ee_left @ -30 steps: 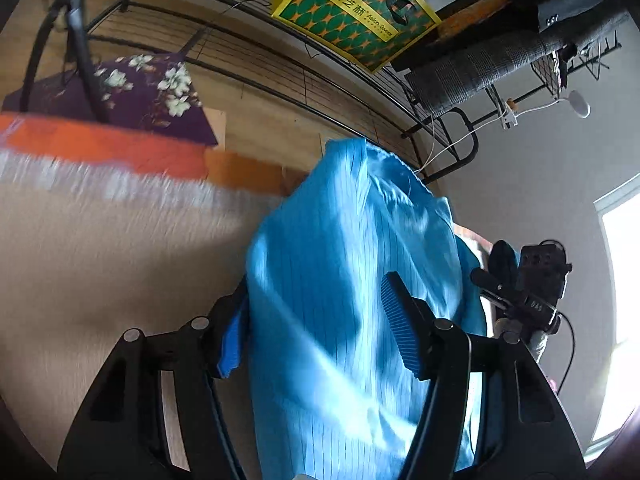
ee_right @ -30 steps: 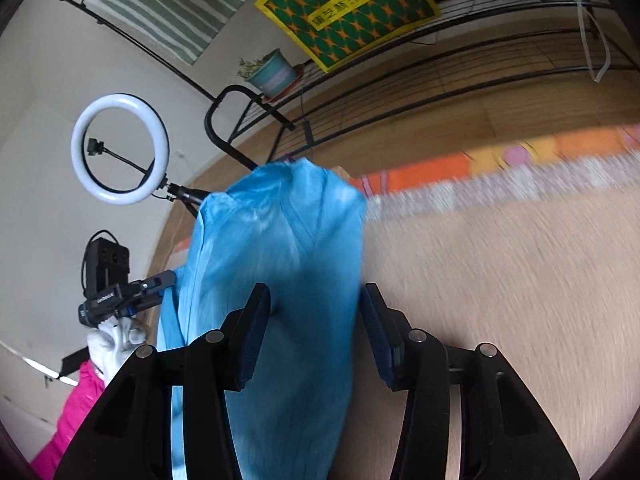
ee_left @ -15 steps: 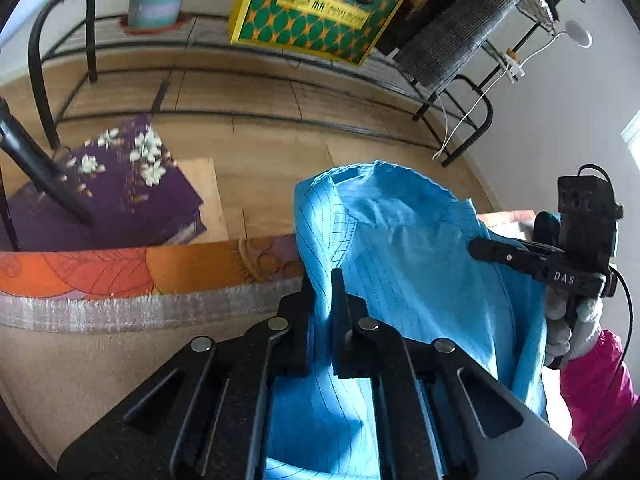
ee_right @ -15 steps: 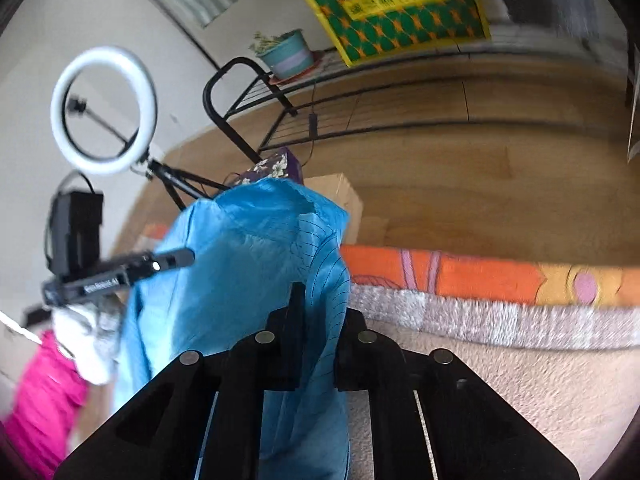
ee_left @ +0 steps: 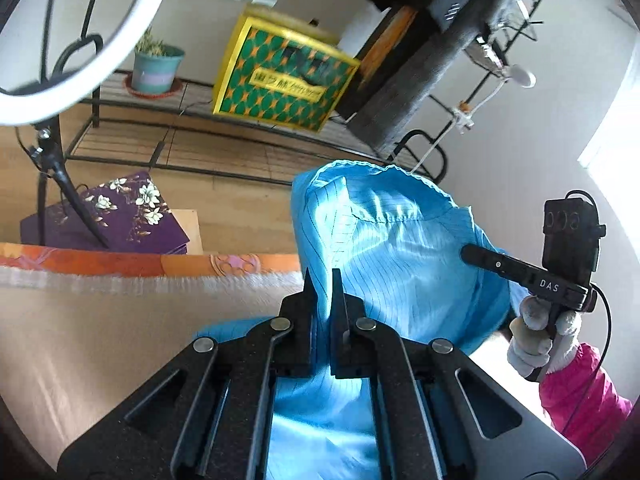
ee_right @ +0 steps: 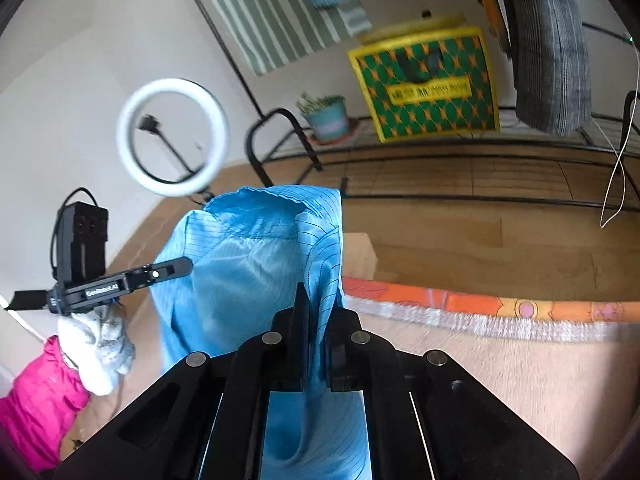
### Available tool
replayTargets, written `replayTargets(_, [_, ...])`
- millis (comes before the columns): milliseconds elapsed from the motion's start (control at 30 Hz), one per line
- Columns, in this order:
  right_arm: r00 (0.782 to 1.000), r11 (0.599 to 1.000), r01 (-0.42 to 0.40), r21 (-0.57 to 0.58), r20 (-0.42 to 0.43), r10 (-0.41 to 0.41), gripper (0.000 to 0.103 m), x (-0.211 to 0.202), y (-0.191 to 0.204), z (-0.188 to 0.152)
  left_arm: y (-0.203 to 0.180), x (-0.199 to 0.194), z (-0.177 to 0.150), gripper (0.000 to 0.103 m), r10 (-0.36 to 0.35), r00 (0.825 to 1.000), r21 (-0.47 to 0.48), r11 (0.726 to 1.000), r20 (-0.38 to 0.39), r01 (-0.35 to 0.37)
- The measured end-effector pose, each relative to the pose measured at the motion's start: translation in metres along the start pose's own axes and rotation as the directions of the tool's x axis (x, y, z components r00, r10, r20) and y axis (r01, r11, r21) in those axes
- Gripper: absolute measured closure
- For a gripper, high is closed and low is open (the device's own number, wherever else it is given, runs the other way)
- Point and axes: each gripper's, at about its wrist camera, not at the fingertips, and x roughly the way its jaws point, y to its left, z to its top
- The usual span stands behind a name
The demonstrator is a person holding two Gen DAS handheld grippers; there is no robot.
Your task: Fold large clothes
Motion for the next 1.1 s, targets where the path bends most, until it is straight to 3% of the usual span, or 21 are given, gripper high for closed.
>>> replayTargets(233, [0.998,0.998,-0.055,-0.010,0.029,0.056,0.099,-0.074,0.056,-0.027,-0.054,-0.080,-0.035,0.102,-0.005,1.000,0.077,0.997,0.030,0.002])
replayTargets(467, [0.997,0.996,-0.081,-0.038,-0.001,0.081,0.100,-0.137,0.109,-0.089,-0.097,-0.141,-0.102,0.102,-0.008,1.000,0.125,0.992,0.013,0.007])
replayTargets(633, [0.995,0.994,-0.095,-0.057,-0.044,0.092,0.100,-0.161,0.143,-0.142,-0.111,-0.168,-0.156,0.102,0.001,1.000,0.136,0.991,-0.023,0.002])
replayTargets(833, [0.988,0.994,-0.066,-0.090,-0.146,0.052,0.100,-0.165,0.171,-0.222,-0.108,-0.174,-0.233,0.102,0.040,0.992,0.130,0.991,-0.116,-0.025])
replayTargets(1033, [0.972,0.995,-0.031,-0.090,-0.235,0.009,0.100,-0.153,0.172,-0.279,-0.099,-0.164,-0.292,0.102,0.115,0.967,0.142,0.986,-0.226,-0.085])
replayTargets(1100, [0.969,0.997,-0.017,-0.082,-0.248,-0.004,0.099,-0.151,0.169,-0.290,-0.098,-0.166,-0.304,0.097,0.128,0.958,0.126,0.987,-0.256,-0.098])
